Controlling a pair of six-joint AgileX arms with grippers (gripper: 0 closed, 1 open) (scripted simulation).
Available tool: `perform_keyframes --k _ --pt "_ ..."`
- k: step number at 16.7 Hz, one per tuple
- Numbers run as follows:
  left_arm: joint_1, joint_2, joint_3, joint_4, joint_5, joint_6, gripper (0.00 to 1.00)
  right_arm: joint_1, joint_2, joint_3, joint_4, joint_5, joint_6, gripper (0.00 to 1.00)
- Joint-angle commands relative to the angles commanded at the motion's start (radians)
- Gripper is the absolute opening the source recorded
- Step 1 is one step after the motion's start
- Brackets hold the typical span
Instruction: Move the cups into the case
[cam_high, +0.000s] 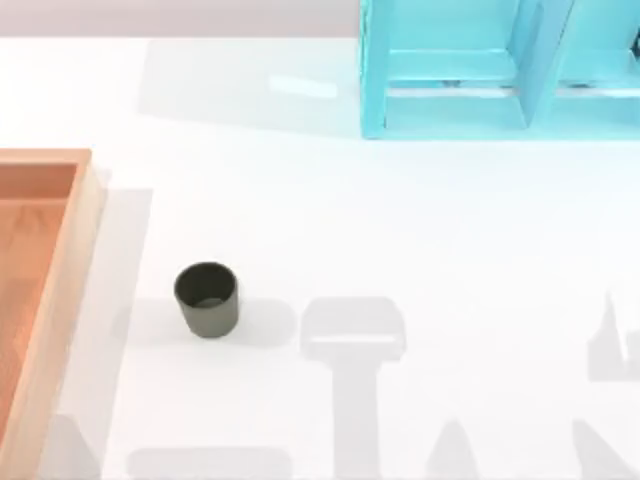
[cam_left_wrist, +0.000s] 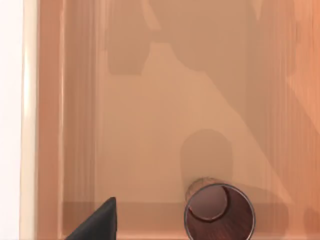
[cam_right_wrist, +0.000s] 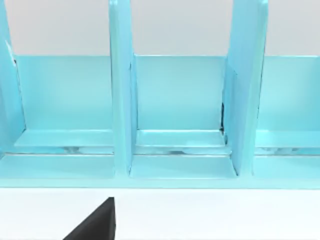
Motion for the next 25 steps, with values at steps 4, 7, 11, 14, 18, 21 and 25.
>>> perform_keyframes --k 4,7,11,14,18,21,25 --pt "-0.03 0.03 0.024 -0.008 -0.006 -0.032 1.0 0.0 0.0 0.0 0.0 0.0 0.0 1.0" --pt "-0.152 0.144 0.103 -0.033 -0.028 -0.149 1.0 0.0 0.0 0.0 0.0 0.0 0.0 1.0" --pt "-0.419 0.355 0.245 -0.068 -0.076 -0.396 1.0 0.0 0.0 0.0 0.0 0.0 0.0 1.0" --pt "-0.636 0.522 0.356 -0.087 -0.119 -0.605 1.0 0.0 0.0 0.0 0.0 0.0 0.0 1.0" --pt "-0.926 0.714 0.478 -0.101 -0.173 -0.884 1.0 0.0 0.0 0.0 0.0 0.0 0.0 1.0" --pt "-1.051 0.802 0.531 -0.1 -0.201 -1.005 1.0 0.0 0.0 0.0 0.0 0.0 0.0 1.0" --pt "-1.082 0.824 0.543 -0.098 -0.209 -1.036 1.0 0.0 0.0 0.0 0.0 0.0 0.0 1.0"
